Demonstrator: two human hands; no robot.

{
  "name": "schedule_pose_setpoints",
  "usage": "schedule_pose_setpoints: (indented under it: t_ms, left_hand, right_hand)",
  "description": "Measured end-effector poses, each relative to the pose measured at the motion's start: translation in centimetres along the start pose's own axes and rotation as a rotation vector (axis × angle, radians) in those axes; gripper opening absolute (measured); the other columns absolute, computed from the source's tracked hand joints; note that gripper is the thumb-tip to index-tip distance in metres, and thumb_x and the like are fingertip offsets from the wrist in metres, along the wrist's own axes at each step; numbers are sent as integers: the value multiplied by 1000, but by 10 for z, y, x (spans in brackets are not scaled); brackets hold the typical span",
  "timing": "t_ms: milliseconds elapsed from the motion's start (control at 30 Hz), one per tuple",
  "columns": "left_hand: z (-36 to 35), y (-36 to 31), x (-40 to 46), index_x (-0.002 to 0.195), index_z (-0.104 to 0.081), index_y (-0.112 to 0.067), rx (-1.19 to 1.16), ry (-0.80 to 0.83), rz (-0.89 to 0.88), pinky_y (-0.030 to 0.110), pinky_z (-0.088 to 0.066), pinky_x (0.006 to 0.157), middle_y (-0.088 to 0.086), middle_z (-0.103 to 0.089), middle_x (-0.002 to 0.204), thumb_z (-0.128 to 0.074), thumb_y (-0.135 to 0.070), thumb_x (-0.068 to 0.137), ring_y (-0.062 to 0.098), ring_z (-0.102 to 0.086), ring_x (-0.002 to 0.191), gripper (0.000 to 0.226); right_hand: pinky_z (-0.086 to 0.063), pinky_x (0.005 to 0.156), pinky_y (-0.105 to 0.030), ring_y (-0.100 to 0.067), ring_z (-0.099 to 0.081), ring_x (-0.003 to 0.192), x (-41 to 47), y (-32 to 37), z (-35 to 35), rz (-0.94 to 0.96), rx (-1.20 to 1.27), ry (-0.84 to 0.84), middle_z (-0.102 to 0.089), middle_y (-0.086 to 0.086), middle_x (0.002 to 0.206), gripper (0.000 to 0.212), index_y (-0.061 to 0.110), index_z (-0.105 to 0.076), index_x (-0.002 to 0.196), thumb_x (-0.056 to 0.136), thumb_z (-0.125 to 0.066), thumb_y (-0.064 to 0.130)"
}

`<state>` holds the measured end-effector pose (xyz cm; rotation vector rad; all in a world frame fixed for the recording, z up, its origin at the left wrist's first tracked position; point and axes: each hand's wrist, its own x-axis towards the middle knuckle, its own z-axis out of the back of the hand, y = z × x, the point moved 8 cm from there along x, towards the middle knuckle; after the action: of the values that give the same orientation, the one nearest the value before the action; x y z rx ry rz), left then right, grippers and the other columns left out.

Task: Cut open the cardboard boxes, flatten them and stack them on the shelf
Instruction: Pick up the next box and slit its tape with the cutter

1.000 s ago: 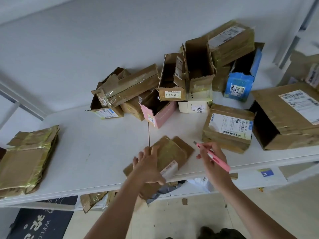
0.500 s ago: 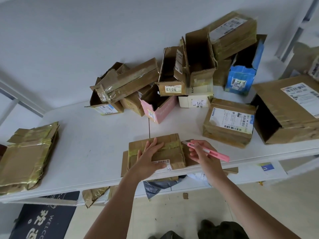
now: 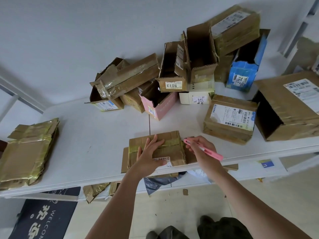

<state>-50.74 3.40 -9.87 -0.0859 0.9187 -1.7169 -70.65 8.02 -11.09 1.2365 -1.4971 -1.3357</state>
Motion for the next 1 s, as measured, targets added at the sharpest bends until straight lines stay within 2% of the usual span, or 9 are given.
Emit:
schedule_pose_setpoints:
  t_ms: [133,333,400,500,600,700,767,900,1000]
  left_hand:
    - [0,0,1,150,-30,-39,-3,-6,6,40,19,117,-20,-1,162,-73,-19,87,6,14,149,79]
    - [0,0,1,150,-30,-39,6,4,-5,39,19,117,-22,0,161,-74,-20,86,6,14,149,80]
    - [0,0,0,150,-30,-39,-3,5,-11,40,19,118,-22,0,161,-74,-20,86,5,14,149,80]
    - [1,0,1,150,-29,-38,0,21,-14,40,19,118,-22,1,161,-74,-21,87,4,15,148,80]
    - [1,0,0,151,-28,-38,-2,25,-17,39,20,117,-21,1,162,-74,-21,87,4,15,148,80]
    - [1,1,1,150,-28,-39,1,20,-17,39,20,117,-21,1,161,-74,-21,87,4,15,148,81]
    - [0,1,2,150,-28,-40,3,24,-16,38,20,116,-22,1,161,-74,-22,87,3,15,147,80]
    - [1,3,5,149,-28,-42,0,26,-21,38,20,116,-23,1,161,-73,-22,87,3,15,148,79]
    - [1,5,6,148,-27,-44,0,26,-19,38,19,117,-24,1,160,-73,-22,87,3,14,148,79]
  right_hand:
    - [-56,79,-21,-15,-71,90,-12,-7,6,-23,-12,33,-74,0,92,23,32,-72,84,94,-62,14]
    - [-54,76,-16,-8,-70,91,-31,-2,14,-1,-183,159,-74,8,92,20,34,-69,90,96,-59,18]
    - [-54,73,-17,-8,-70,87,-26,8,16,17,-193,171,-74,6,90,18,32,-69,89,96,-59,18]
    - [-52,63,-15,-4,-68,78,-6,22,16,71,-174,77,-73,8,87,10,24,-69,91,94,-59,21]
    - [-50,66,-11,3,-67,80,8,20,4,92,-213,49,-72,12,88,9,10,-66,98,97,-58,13]
    - [-55,76,-19,-6,-70,89,3,12,-1,74,-207,46,-73,9,92,7,9,-65,97,97,-58,11]
    - [-57,77,-22,-9,-71,90,-5,11,2,80,-216,57,-73,5,93,8,11,-65,95,97,-58,8]
    - [-50,60,-14,-1,-67,73,-28,10,12,15,-257,110,-73,4,82,9,7,-66,88,95,-59,7]
    - [-49,60,-16,-7,-67,72,-37,31,18,37,-268,136,-72,4,80,9,6,-66,89,95,-59,10]
